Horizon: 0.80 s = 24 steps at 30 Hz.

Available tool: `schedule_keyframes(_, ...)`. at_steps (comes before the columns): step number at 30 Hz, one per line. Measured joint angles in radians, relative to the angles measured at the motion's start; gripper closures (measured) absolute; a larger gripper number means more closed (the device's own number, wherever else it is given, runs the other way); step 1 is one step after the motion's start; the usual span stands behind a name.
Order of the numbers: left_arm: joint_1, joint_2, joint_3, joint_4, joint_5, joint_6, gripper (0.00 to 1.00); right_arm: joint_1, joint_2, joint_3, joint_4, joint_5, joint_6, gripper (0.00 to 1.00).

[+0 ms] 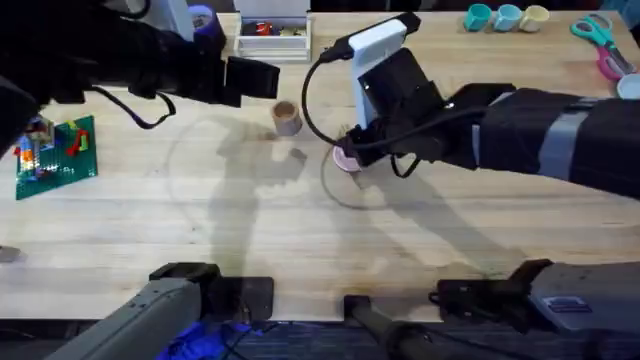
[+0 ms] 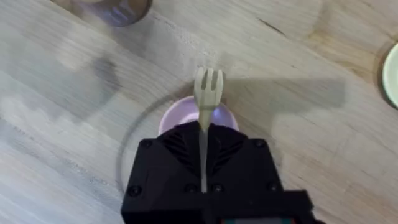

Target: Pick up a utensil and set it on the pink plate, then put the other utensil in the container.

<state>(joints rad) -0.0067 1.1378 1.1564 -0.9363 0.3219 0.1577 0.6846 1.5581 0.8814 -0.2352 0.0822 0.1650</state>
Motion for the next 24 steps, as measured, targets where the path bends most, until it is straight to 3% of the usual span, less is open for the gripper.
schedule_keyframes(24,0.0,0.0,0.0,0.0,0.0,0.0,0.007,0.0,0.0,-0.014,0.002,0.0,0.0,0.933)
